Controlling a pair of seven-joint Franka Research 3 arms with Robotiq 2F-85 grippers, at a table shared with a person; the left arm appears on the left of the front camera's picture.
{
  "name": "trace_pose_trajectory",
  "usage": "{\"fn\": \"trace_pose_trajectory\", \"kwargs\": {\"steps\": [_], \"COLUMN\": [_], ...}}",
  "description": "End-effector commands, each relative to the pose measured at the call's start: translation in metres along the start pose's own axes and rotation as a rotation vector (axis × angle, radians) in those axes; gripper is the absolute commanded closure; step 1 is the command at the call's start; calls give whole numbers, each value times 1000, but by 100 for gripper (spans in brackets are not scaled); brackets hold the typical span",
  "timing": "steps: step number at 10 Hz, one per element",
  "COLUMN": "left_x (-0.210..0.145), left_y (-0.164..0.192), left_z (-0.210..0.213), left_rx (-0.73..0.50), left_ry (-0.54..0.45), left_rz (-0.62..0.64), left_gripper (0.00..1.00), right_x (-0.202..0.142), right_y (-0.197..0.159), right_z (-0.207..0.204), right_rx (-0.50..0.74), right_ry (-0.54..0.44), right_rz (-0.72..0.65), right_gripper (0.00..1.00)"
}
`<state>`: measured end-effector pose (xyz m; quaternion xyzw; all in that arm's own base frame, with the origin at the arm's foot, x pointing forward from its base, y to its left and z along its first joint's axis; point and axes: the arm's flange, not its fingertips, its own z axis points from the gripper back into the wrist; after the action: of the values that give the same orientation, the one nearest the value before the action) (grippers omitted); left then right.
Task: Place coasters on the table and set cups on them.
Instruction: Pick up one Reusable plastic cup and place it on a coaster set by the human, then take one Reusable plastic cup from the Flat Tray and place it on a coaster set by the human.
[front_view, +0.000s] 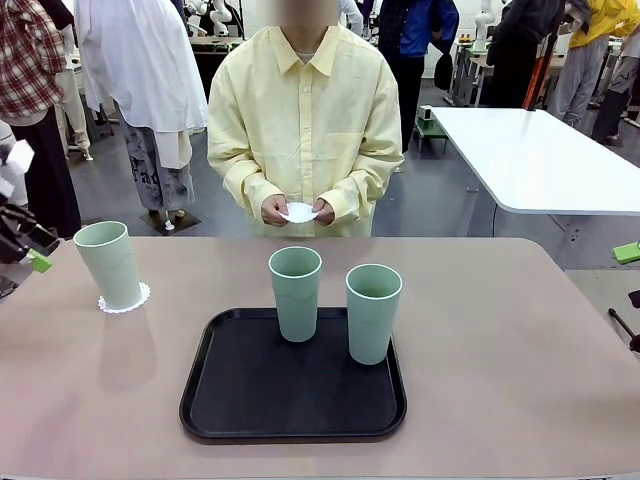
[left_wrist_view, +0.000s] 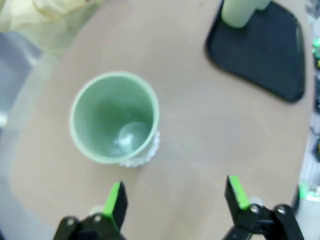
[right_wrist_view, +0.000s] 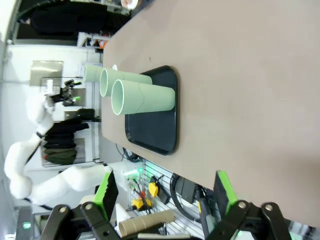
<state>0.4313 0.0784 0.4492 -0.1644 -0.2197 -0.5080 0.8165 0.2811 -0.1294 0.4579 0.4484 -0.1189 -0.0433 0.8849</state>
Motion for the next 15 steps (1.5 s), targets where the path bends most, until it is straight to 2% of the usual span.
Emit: {"fn": "trace_pose_trajectory", "kwargs": {"steps": [1, 2, 4, 5, 7, 8, 9, 15], "left_x": [43, 64, 101, 112, 123, 124, 117, 117], "left_y": [-37, -46, -63, -67, -76, -78, -75, -75], "left_z": [7, 12, 11, 5, -1, -2, 0, 0], "left_rx": [-9, -8, 67, 95, 143, 152, 137, 137], "left_ry": [88, 121, 251, 322, 395, 393, 342, 342], "left_rz": [69, 82, 174, 201, 210, 201, 200, 200], "left_gripper": [0, 0, 0, 0, 0, 0, 0, 0], "right_x": [2, 2, 2, 2, 2, 2, 2, 2], "right_y": [-2, -2, -2, -2, -2, -2, -2, -2], "right_z": [0, 0, 0, 0, 0, 0, 0, 0], "right_rx": [29, 29, 29, 29, 29, 29, 29, 29], "right_ry": [-9, -9, -9, -9, -9, -9, -9, -9], "right_rz": [15, 15, 15, 15, 15, 15, 15, 15], "right_gripper": [0, 0, 0, 0, 0, 0, 0, 0]}}
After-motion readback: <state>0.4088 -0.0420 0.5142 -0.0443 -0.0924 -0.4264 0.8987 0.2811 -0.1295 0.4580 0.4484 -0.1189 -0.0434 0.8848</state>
